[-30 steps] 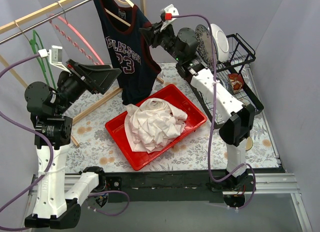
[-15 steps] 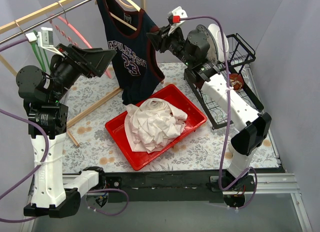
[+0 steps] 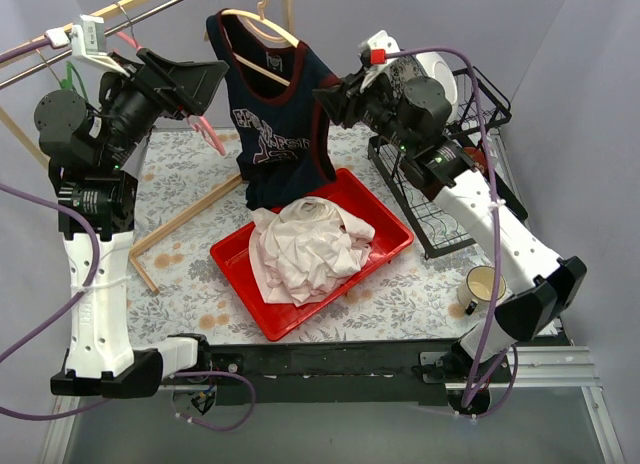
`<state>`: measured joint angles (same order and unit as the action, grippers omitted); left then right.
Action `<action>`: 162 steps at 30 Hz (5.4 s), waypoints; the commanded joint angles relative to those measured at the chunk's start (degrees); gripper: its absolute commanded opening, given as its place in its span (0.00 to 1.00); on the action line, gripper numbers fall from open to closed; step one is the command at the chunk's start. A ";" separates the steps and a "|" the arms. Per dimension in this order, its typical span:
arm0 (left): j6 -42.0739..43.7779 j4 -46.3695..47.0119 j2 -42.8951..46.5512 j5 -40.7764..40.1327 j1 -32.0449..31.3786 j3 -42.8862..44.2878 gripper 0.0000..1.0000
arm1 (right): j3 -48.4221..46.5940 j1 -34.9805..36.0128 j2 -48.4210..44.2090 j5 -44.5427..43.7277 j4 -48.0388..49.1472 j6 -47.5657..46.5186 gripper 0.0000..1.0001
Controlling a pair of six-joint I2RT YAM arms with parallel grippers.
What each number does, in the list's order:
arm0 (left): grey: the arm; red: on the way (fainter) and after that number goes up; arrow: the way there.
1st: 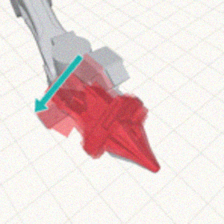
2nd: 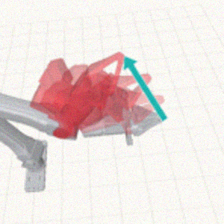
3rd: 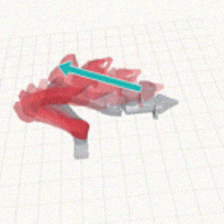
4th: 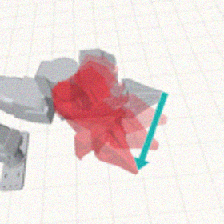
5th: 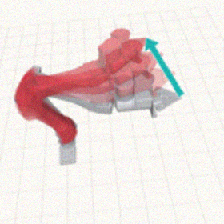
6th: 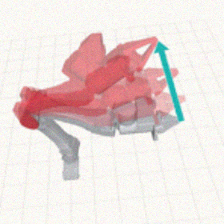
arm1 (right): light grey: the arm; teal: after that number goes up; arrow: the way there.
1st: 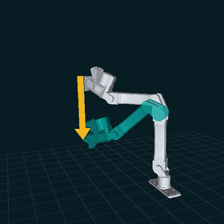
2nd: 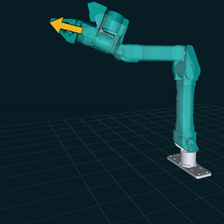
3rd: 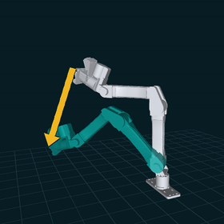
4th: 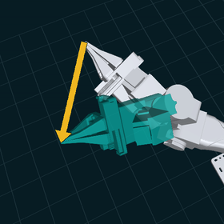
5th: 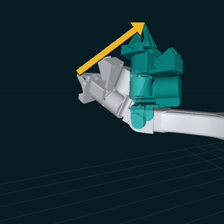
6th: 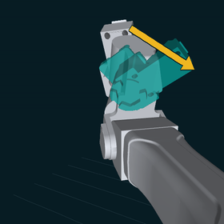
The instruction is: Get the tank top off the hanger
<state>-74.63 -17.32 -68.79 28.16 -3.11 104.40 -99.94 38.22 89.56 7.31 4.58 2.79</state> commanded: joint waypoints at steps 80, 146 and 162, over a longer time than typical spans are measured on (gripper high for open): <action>11.62 22.50 -9.43 -4.61 -10.95 -11.94 0.00 | 22.06 0.54 -19.15 14.23 12.91 3.54 0.03; 9.59 28.66 -3.28 -17.61 -13.06 -16.68 0.00 | 30.07 4.94 -15.91 -2.92 37.34 -1.20 0.58; 11.70 28.75 -1.96 -21.30 -13.32 -18.62 0.00 | 26.90 8.63 -13.62 -17.49 32.77 -6.12 0.64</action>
<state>-63.29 8.21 -74.24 8.95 -15.97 85.54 -71.48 44.91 76.23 -2.74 36.69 1.63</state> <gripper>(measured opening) 0.091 0.614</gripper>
